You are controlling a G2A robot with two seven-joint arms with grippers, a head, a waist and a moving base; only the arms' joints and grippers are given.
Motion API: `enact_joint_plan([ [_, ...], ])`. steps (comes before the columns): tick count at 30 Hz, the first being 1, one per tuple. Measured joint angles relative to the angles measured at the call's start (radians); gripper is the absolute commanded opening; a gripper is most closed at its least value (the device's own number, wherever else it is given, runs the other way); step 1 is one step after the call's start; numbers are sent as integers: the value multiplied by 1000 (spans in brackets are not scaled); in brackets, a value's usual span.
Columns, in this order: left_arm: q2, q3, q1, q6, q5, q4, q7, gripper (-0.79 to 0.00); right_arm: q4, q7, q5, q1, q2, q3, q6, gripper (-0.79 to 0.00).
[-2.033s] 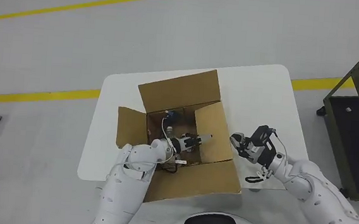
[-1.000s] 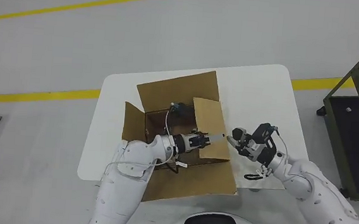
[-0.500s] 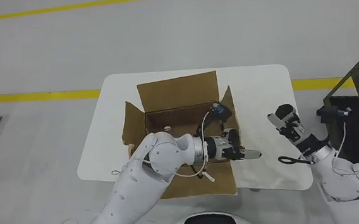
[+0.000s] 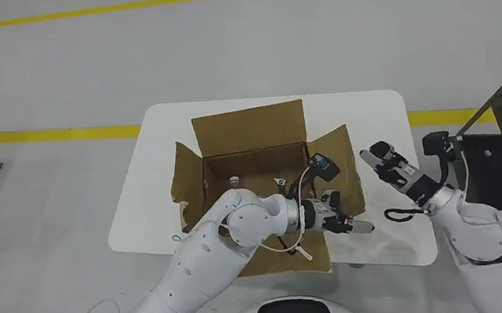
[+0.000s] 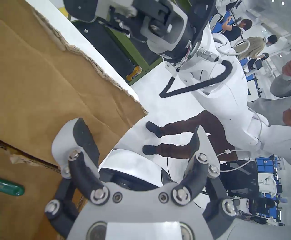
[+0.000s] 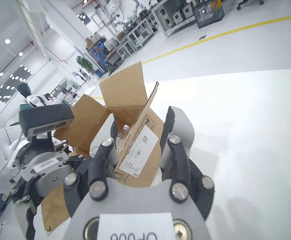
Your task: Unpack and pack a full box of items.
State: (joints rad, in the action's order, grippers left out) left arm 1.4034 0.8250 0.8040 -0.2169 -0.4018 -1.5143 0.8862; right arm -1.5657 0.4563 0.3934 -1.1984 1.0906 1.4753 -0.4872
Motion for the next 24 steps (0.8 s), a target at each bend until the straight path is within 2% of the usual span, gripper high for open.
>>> enact_joint_plan([
  [1, 0, -1, 0, 0, -2, 3, 0, 0, 9, 6, 1, 10, 1, -12, -1, -625],
  [4, 0, -2, -3, 1, -6, 9, 4, 0, 35, 26, 4, 34, 4, -46, -4, -708],
  [8, -1, 3, -6, 3, -3, 10, 3, 0, 57, 39, 5, 52, 6, -70, -9, -739],
  [10, -1, 5, -7, 0, -2, 9, 0, 0, 72, 43, -1, 58, 7, -78, -12, -785],
  [16, -11, 34, -7, 19, -57, -9, -8, 0, 98, 23, -10, 59, 9, -93, -18, -785],
  [20, -32, 79, 14, 63, -209, -71, -14, 0, 100, 0, -8, 50, 10, -94, -15, -785],
  [24, -63, 136, 60, 146, -435, -161, 54, 0, 93, -15, -4, 41, 10, -95, -14, -785],
])
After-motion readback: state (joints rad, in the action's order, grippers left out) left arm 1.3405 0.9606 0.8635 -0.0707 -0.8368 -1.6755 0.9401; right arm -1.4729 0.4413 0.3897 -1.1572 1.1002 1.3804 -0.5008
